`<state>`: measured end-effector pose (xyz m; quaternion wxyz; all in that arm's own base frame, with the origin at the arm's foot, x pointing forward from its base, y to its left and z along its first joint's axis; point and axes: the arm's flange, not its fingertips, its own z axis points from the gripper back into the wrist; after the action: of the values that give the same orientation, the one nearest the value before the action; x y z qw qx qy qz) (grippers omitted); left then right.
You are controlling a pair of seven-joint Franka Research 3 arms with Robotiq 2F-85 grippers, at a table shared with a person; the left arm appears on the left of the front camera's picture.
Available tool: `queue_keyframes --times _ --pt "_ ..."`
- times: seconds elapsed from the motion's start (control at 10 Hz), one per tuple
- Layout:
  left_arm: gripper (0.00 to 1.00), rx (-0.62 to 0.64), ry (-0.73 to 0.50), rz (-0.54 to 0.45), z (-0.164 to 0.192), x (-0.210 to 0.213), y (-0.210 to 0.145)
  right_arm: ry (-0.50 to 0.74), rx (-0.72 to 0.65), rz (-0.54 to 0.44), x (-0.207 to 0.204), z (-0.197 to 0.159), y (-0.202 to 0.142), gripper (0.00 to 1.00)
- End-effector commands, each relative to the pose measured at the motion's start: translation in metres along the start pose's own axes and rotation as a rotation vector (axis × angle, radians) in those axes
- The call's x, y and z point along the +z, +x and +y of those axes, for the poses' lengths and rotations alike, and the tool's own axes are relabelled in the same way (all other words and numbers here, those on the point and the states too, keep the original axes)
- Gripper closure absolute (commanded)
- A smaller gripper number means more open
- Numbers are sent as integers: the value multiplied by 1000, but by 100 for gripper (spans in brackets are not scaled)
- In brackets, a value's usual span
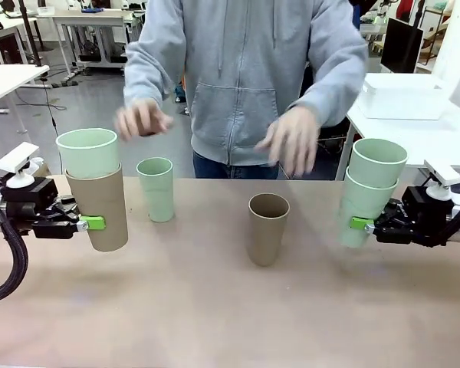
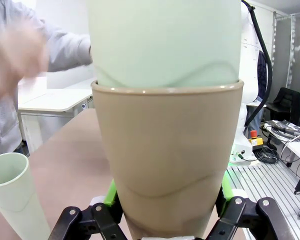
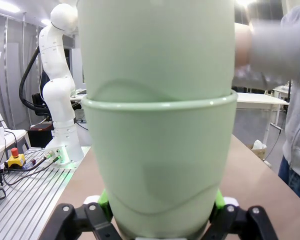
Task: Stack the cups and store them in the basket.
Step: Place the stack of Reusable plastic cups into the Pantry Basket.
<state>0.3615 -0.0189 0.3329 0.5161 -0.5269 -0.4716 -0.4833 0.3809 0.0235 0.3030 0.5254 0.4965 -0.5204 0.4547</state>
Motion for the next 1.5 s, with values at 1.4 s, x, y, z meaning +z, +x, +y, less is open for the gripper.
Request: queue_keyframes --times 1.4 --pt "15 3 4 -12 0 -1 5 -3 15 -2 0 0 3 16"
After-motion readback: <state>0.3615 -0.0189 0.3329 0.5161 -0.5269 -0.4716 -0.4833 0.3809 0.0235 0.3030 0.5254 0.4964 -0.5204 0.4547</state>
